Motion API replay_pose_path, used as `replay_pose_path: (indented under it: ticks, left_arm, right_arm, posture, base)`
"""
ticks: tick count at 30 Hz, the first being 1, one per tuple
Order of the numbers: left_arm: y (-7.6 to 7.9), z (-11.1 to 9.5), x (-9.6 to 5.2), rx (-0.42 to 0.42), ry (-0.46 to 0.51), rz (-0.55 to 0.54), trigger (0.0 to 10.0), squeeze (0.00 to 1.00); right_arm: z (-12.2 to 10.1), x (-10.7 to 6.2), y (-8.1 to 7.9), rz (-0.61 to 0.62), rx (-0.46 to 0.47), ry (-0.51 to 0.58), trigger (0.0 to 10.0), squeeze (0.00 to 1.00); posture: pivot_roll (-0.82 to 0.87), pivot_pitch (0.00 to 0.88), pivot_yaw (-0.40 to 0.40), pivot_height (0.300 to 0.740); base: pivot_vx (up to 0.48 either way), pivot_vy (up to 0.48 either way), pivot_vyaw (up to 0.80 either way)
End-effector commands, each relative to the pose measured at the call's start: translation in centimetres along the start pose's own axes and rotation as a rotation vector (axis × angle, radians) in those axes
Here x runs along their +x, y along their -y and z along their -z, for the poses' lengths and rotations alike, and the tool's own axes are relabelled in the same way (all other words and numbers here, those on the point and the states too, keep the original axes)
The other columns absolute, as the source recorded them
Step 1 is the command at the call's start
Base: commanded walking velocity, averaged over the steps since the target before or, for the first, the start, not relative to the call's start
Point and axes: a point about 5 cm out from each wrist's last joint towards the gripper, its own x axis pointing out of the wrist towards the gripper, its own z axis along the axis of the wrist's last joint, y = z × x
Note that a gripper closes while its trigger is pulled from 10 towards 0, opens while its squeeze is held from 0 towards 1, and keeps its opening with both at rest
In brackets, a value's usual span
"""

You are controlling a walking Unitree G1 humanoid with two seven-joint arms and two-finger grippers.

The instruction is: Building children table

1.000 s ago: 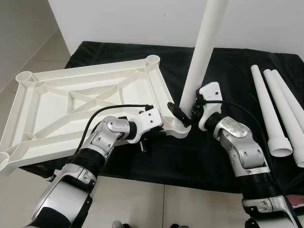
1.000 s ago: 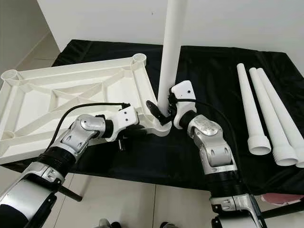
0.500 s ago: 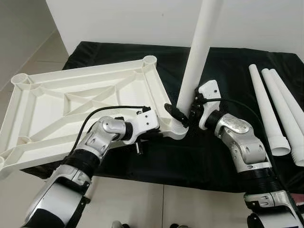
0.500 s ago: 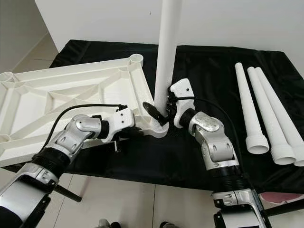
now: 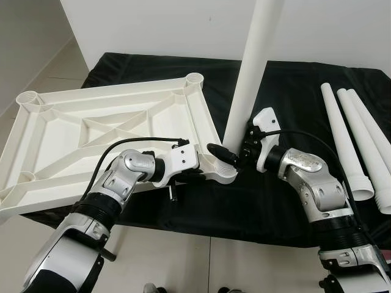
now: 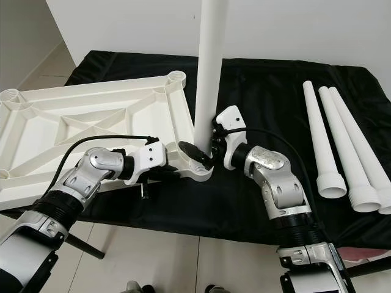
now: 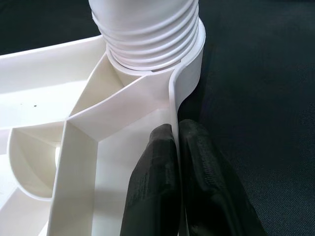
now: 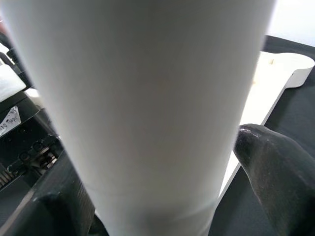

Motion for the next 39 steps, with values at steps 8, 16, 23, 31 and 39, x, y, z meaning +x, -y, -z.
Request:
replay_pose_path:
  ticks: [8, 16, 23, 31, 39]
  left_arm:
    - [1.3, 1.0, -0.1, -0.002, -0.034, 0.116, 0.0, 0.00]
    - [1.2, 0.9, 0.0, -0.005, -0.029, 0.113, 0.0, 0.00]
    - [1.2, 0.7, 0.1, -0.005, -0.019, 0.116, 0.0, 0.00]
    - [0.7, -0.1, 0.3, -0.041, 0.033, 0.076, 0.0, 0.00]
    - [0.4, -0.6, 0.8, -0.056, 0.061, 0.060, 0.0, 0.00]
  right_arm:
    - [0.4, -0.2, -0.3, -0.027, 0.023, -0.013, 3.9, 0.00]
    - [0.2, -0.4, -0.3, -0.029, 0.023, -0.007, 4.4, 0.00]
    - [0.5, -0.4, -0.4, -0.024, 0.032, -0.019, 0.0, 0.00]
    - [3.6, 0.1, -0.7, 0.169, 0.083, -0.141, 0.0, 0.00]
    - [5.9, 0.8, -1.8, 0.412, 0.132, -0.237, 0.0, 0.00]
  posture:
    - [-0.04, 0.144, 0.038, 0.740]
    - [-0.04, 0.144, 0.040, 0.740]
    - [-0.04, 0.149, 0.041, 0.740]
    - [-0.04, 0.155, 0.034, 0.740]
    - [-0.04, 0.161, 0.038, 0.740]
  base:
    - [0.000, 0.000, 0.00]
    - [0.000, 0.000, 0.00]
    - [0.000, 0.000, 0.00]
    - [0.000, 0.000, 0.00]
    - [0.000, 0.000, 0.00]
